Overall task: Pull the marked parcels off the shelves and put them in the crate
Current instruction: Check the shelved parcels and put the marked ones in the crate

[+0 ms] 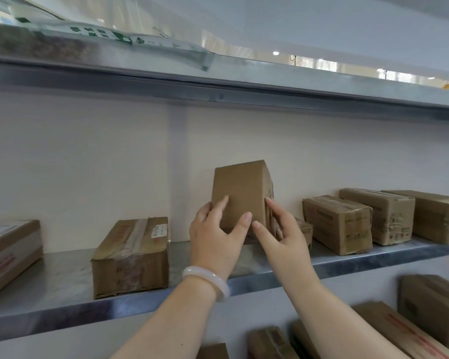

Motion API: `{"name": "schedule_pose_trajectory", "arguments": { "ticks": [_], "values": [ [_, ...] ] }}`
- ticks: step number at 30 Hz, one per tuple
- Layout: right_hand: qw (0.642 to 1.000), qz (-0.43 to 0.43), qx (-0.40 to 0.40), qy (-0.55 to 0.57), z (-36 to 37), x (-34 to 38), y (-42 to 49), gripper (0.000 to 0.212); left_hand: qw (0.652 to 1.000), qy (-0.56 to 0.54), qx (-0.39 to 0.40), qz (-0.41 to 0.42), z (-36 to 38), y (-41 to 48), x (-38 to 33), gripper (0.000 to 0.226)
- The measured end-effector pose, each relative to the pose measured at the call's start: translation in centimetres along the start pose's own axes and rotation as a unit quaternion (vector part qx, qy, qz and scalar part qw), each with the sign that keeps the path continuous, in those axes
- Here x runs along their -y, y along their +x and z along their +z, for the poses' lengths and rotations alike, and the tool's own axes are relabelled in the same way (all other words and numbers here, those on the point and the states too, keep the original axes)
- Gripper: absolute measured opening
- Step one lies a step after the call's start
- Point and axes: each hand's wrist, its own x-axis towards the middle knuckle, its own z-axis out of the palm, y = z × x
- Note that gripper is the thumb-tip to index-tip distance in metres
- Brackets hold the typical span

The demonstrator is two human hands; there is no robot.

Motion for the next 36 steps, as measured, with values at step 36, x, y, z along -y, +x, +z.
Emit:
{"name": "schedule_pose_trajectory", "arguments": {
  "ticks": [36],
  "values": [
    [0.869, -0.039, -0.156, -0.467, -13.2, 6.1, -8.6, 0.049, 0.874, -0.328, 0.358, 0.003, 9.1, -5.3, -7.7, 0.113]
  ]
}}
